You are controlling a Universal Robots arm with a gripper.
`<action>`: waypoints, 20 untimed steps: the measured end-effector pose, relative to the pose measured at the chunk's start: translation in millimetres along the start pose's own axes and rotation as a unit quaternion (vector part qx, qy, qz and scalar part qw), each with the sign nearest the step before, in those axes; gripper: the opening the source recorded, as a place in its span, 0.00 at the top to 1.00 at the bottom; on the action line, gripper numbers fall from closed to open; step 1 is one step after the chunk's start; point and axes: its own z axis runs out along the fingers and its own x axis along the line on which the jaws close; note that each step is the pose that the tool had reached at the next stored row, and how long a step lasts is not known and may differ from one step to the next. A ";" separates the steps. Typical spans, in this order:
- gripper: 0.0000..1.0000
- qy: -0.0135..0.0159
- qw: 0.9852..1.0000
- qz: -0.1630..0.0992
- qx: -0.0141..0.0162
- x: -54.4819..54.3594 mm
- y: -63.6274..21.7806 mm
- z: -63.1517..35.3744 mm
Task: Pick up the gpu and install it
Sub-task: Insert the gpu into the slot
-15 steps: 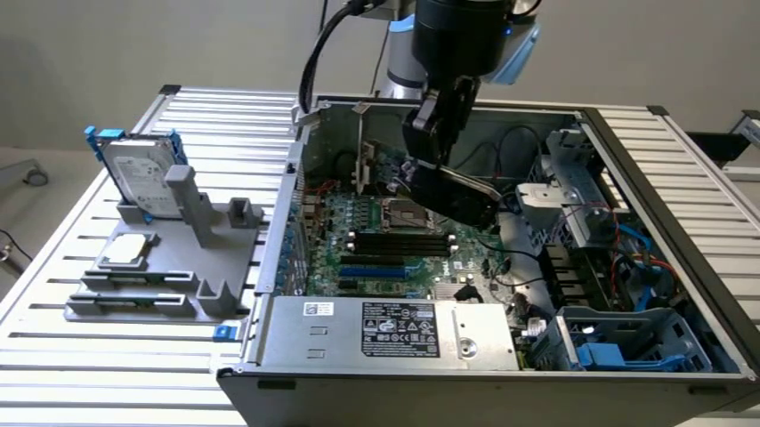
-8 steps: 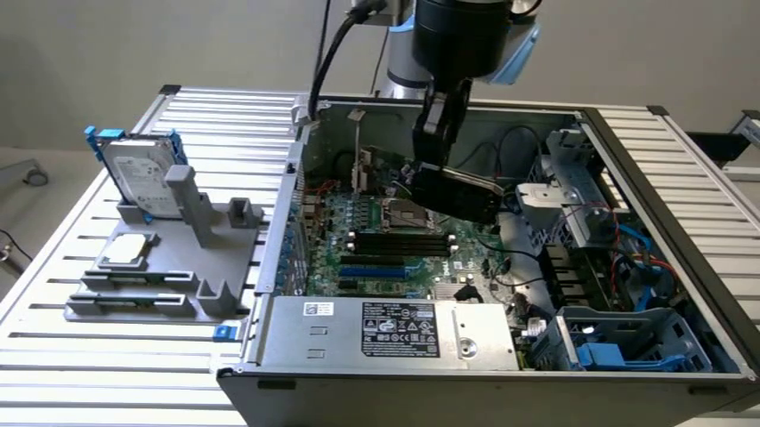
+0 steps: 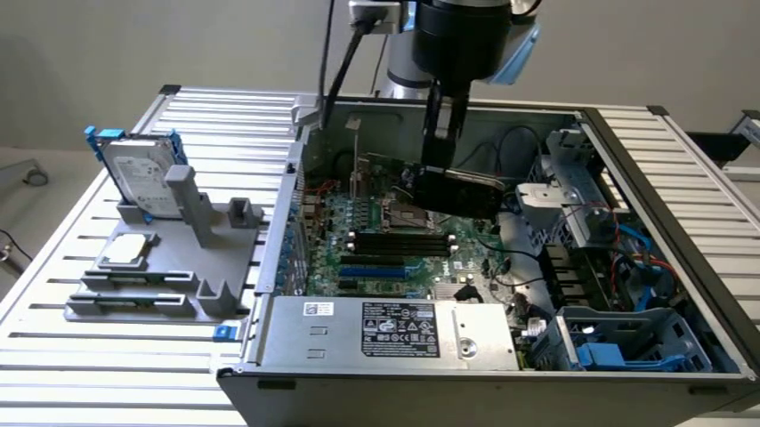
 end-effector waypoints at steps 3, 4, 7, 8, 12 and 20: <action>0.73 -0.001 1.000 -0.027 0.002 -0.1 0.0 1.3; 0.73 -0.001 0.999 -0.036 0.003 -0.1 0.0 1.8; 0.73 -0.002 0.998 -0.057 0.009 -1.0 0.3 4.0; 0.73 -0.003 0.998 -0.060 0.011 -2.3 0.7 4.8; 0.73 -0.003 0.998 -0.063 0.012 -2.5 2.8 5.0; 0.73 -0.004 0.997 -0.076 0.016 -4.8 12.8 11.0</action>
